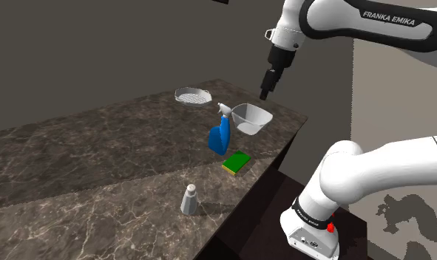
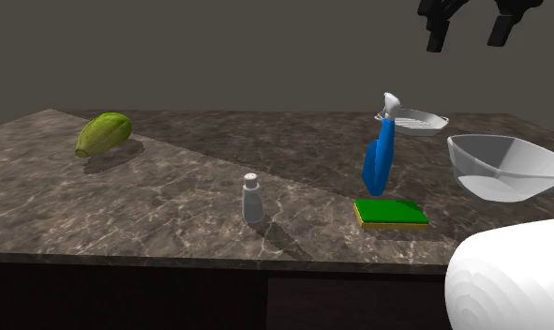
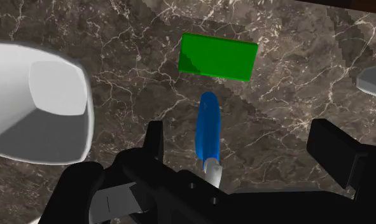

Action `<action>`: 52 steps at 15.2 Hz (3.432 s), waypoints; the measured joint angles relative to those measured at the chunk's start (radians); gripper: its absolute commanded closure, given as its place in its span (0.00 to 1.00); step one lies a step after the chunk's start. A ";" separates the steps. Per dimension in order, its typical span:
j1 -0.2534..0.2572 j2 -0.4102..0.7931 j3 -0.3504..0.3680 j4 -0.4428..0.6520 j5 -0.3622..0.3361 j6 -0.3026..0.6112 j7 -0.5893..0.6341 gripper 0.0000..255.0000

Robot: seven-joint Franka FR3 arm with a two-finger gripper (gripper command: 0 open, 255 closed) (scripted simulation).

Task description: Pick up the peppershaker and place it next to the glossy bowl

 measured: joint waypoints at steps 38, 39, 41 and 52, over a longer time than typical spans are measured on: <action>0.070 0.616 0.726 -0.108 0.086 0.669 0.863 0.00; 0.067 0.628 0.730 -0.111 0.076 0.682 0.871 0.00; 0.064 0.639 0.733 -0.121 0.067 0.701 0.878 0.00; 0.062 0.644 0.733 -0.122 0.062 0.707 0.881 1.00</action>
